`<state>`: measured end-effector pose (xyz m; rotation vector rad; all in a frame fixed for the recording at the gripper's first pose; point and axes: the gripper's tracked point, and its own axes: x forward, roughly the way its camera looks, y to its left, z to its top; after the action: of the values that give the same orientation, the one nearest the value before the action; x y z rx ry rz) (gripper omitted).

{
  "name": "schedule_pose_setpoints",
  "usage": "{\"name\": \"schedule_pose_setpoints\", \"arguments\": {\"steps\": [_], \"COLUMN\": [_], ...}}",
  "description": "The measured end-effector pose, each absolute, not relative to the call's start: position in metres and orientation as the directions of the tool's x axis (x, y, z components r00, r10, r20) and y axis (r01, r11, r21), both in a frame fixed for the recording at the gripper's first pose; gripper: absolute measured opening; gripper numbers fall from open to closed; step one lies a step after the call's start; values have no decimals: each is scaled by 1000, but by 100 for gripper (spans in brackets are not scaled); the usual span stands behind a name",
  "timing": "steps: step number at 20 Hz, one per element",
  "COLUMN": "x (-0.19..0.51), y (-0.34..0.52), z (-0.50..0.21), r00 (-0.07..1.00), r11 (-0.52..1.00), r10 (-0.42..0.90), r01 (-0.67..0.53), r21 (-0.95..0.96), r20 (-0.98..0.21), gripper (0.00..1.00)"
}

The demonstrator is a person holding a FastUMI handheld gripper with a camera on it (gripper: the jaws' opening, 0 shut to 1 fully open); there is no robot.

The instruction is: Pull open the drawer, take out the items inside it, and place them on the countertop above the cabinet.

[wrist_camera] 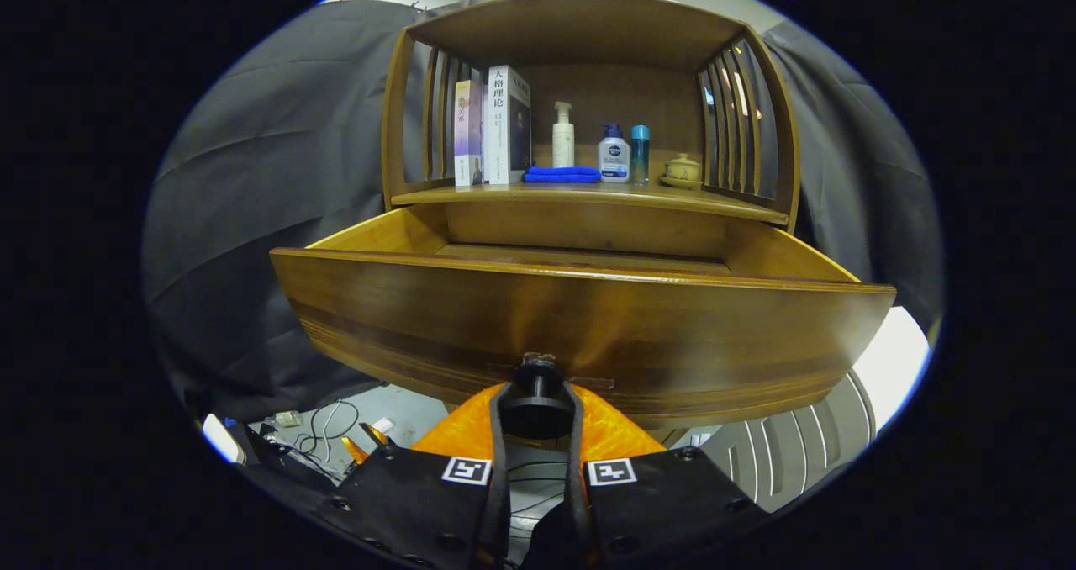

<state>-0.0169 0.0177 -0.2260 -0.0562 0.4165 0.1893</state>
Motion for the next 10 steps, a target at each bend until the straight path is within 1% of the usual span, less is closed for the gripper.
{"name": "schedule_pose_setpoints", "arguments": {"steps": [1,4,7,9,10], "x": [-19,-28,-41,-46,-48], "y": [19,9,1,-6,-6], "z": [-227,-226,-226,-217,-208], "r00": [887,877,848,848,852], "r11": [979,983,980,983,982], "r10": [184,171,188,184,191], "r01": [-204,-181,-197,-170,-164], "r21": [-2,22,33,73,97], "r20": [-423,-450,-495,-497,-488], "gripper": [31,56,82,99,98]}}
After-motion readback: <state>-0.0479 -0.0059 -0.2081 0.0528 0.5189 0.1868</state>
